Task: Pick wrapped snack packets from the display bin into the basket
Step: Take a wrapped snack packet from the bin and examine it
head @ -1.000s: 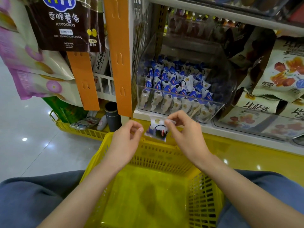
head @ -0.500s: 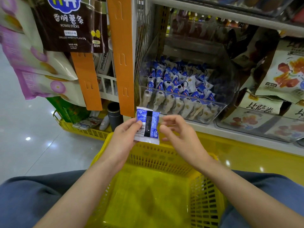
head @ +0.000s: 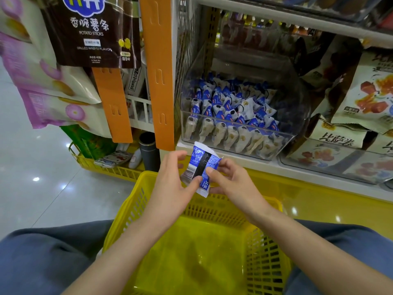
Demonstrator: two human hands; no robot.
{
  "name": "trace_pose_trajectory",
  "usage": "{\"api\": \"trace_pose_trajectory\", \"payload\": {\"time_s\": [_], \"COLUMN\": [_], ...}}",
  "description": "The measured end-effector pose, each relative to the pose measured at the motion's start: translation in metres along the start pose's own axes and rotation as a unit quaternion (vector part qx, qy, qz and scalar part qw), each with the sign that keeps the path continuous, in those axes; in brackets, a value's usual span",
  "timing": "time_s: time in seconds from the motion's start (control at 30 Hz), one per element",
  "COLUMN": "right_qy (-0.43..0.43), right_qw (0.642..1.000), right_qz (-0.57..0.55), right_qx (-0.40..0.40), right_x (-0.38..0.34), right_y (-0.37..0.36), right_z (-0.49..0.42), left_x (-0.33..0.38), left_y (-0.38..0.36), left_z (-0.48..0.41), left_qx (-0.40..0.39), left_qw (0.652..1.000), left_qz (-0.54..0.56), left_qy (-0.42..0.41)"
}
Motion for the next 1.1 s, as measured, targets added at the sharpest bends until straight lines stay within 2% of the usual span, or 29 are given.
{"api": "trace_pose_trajectory", "payload": {"time_s": [0.07,0.27,0.37,0.47,0.6,0.7,0.87,0.97,1.1], "right_qy": [0.0,-0.003,0.003,0.038,0.088,0.098,0.108,0.13,0.16], "right_qw": [1.0,1.0,1.0,0.998,0.984,0.977,0.975,0.965,0.955], "right_qz": [-0.009,-0.013,-0.012,0.05,0.155,0.189,0.192,0.227,0.249], "right_qx": [0.011,0.025,0.023,0.02,0.031,0.034,0.028,0.014,-0.009], "right_x": [0.002,0.004,0.005,0.008,0.008,0.009,0.009,0.01,0.01], "right_y": [0.0,0.001,-0.001,-0.004,-0.002,-0.002,-0.001,0.0,-0.002], "right_z": [0.0,0.002,0.003,0.006,0.008,0.008,0.005,0.004,0.005], "left_x": [0.003,0.005,0.009,0.011,0.015,0.015,0.007,0.007,0.011], "left_y": [-0.001,0.001,0.003,0.002,0.001,-0.001,-0.001,0.0,0.0], "left_z": [0.003,0.002,0.004,0.008,0.01,0.009,0.006,0.006,0.009], "left_qx": [0.001,-0.046,-0.042,-0.02,-0.043,-0.04,-0.025,-0.03,-0.015], "left_qw": [0.998,0.993,0.985,0.966,0.936,0.937,0.979,0.98,0.959], "left_qz": [-0.043,-0.07,-0.13,-0.227,-0.309,-0.305,-0.185,-0.179,-0.249], "left_qy": [-0.043,-0.078,-0.104,-0.125,-0.16,-0.163,-0.083,-0.081,-0.133]}}
Point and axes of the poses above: each hand's wrist, its own z-axis away from the middle knuckle, its own y-axis out of the back of the hand, x = y × z, the point moved 4 cm from there along -z, towards the middle knuckle, and after that the axes turned 9 degrees about -z, right-handed, at the moved point
